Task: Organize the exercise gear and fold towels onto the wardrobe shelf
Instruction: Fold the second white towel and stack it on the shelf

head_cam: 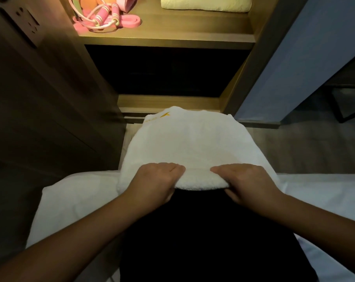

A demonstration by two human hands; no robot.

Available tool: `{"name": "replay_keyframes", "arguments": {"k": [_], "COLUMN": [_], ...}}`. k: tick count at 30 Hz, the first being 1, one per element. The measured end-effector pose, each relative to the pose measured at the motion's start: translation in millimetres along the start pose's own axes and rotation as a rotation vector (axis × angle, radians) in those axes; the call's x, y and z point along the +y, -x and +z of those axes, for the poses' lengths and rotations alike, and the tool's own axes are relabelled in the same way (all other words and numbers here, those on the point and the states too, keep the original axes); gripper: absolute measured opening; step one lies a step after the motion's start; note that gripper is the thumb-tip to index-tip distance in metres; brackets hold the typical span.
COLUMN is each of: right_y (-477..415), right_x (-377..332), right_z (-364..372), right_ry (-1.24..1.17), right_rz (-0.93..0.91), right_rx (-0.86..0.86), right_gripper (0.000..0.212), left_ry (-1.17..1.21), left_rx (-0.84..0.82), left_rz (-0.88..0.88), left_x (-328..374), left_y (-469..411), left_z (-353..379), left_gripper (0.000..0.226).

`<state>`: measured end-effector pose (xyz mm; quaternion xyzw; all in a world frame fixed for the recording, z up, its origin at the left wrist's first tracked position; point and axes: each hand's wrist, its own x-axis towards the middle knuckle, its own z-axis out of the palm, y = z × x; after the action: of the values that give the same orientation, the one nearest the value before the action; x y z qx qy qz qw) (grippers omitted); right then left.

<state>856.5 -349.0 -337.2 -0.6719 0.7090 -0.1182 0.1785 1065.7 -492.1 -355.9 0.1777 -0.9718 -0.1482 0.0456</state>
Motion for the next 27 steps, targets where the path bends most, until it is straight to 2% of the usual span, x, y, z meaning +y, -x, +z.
{"name": "replay_keyframes", "arguments": {"k": [1, 3, 5, 6, 8, 9, 10, 12, 14, 16, 18, 20, 23, 25, 27], "right_y": [-1, -4, -10, -15, -30, -39, -47, -57, -59, -61, -66, -67, -63, -58, -47], "right_x": [-3, -5, -6, -6, 2, 9, 15, 26, 40, 55, 69, 78, 82, 86, 91], "right_z": [2, 3, -3, -6, -6, -1, 6, 23, 38, 41, 34, 27, 24, 20, 13], "right_ry": [0.078, 0.231, 0.176, 0.101, 0.046, 0.079, 0.135, 0.174, 0.113, -0.111, -0.475, -0.645, -0.671, -0.714, -0.752], "right_rz": [-0.002, -0.029, -0.02, 0.001, 0.058, 0.104, 0.186, 0.4, 0.56, 0.724, 0.904, 1.014, 1.059, 1.058, 1.071], "right_rx": [-0.067, -0.231, -0.359, -0.34, -0.214, -0.169, -0.182, -0.289, -0.273, -0.171, -0.019, 0.031, 0.008, 0.051, 0.023], "right_gripper": [0.034, 0.044, 0.061, 0.062, 0.047, 0.04, 0.042, 0.062, 0.074, 0.082, 0.084, 0.079, 0.076, 0.072, 0.071], "left_ry": [-0.028, -0.041, 0.007, 0.061, 0.101, 0.068, 0.045, 0.067, 0.153, 0.286, 0.595, 0.885, 0.948, 0.893, 0.818], "left_rx": [-0.013, -0.163, -0.298, -0.262, -0.071, -0.026, -0.05, -0.21, -0.237, -0.173, -0.089, -0.066, -0.153, -0.146, -0.169], "left_rz": [0.026, 0.047, -0.024, -0.067, -0.143, -0.19, -0.255, -0.436, -0.65, -0.914, -1.197, -1.394, -1.452, -1.421, -1.368], "left_x": [2, 9, 8, 6, 2, 0, -1, -10, -23, -42, -64, -79, -87, -89, -90], "left_y": [1, 1, -4, -8, -24, -33, -41, -52, -56, -56, -55, -53, -50, -45, -31], "left_z": [0, -4, -10, -12, -9, -3, 5, 24, 38, 42, 40, 35, 33, 34, 29], "left_gripper": [0.04, 0.049, 0.066, 0.067, 0.047, 0.036, 0.032, 0.047, 0.066, 0.082, 0.093, 0.095, 0.086, 0.082, 0.08]}}
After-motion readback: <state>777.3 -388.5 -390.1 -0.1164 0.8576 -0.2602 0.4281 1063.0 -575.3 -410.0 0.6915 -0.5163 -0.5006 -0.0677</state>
